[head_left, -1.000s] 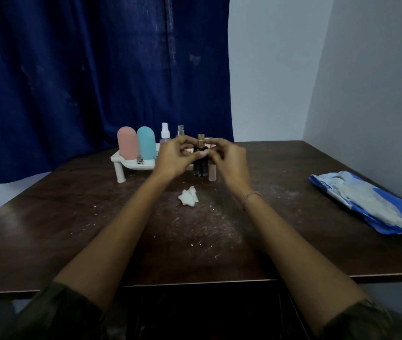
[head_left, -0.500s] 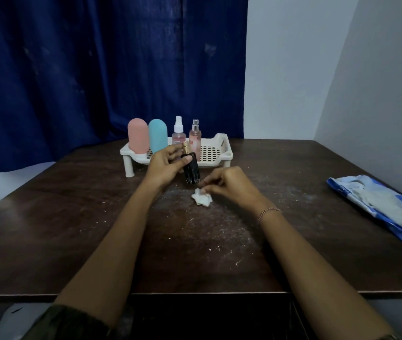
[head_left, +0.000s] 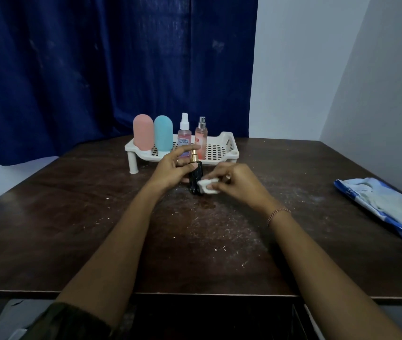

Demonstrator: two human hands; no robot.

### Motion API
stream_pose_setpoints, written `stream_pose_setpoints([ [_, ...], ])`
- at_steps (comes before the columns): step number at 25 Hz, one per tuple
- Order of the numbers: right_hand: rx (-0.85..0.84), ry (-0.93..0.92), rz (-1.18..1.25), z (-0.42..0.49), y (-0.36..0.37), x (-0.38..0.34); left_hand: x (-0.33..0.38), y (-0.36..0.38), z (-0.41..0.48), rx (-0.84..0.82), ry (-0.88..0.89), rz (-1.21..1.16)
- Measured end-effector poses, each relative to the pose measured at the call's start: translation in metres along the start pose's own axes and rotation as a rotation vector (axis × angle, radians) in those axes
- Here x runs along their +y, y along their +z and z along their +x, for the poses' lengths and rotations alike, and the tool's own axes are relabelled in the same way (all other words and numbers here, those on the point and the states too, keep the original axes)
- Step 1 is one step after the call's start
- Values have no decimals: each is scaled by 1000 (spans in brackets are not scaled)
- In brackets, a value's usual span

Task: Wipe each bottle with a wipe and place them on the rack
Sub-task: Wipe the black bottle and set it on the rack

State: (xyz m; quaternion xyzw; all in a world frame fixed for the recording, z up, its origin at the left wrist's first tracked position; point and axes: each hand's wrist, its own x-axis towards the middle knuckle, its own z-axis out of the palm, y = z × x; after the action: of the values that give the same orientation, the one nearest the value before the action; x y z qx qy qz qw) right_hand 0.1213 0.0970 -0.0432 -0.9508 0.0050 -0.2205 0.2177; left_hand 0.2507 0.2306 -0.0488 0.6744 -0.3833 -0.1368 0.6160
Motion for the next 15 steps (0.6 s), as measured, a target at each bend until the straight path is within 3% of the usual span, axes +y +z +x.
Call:
stream_pose_setpoints([
  [3, 196, 5, 46, 2, 0, 0, 1, 0, -1, -27, 25, 15],
  [7, 182, -33, -34, 4, 14, -5, -1, 0, -1, 5, 29, -21],
  [13, 407, -87, -64, 10, 20, -7, -2, 7, 1, 51, 30, -41],
  [15, 413, -124, -91, 10, 19, -10, -1, 8, 2, 59, 29, -47],
])
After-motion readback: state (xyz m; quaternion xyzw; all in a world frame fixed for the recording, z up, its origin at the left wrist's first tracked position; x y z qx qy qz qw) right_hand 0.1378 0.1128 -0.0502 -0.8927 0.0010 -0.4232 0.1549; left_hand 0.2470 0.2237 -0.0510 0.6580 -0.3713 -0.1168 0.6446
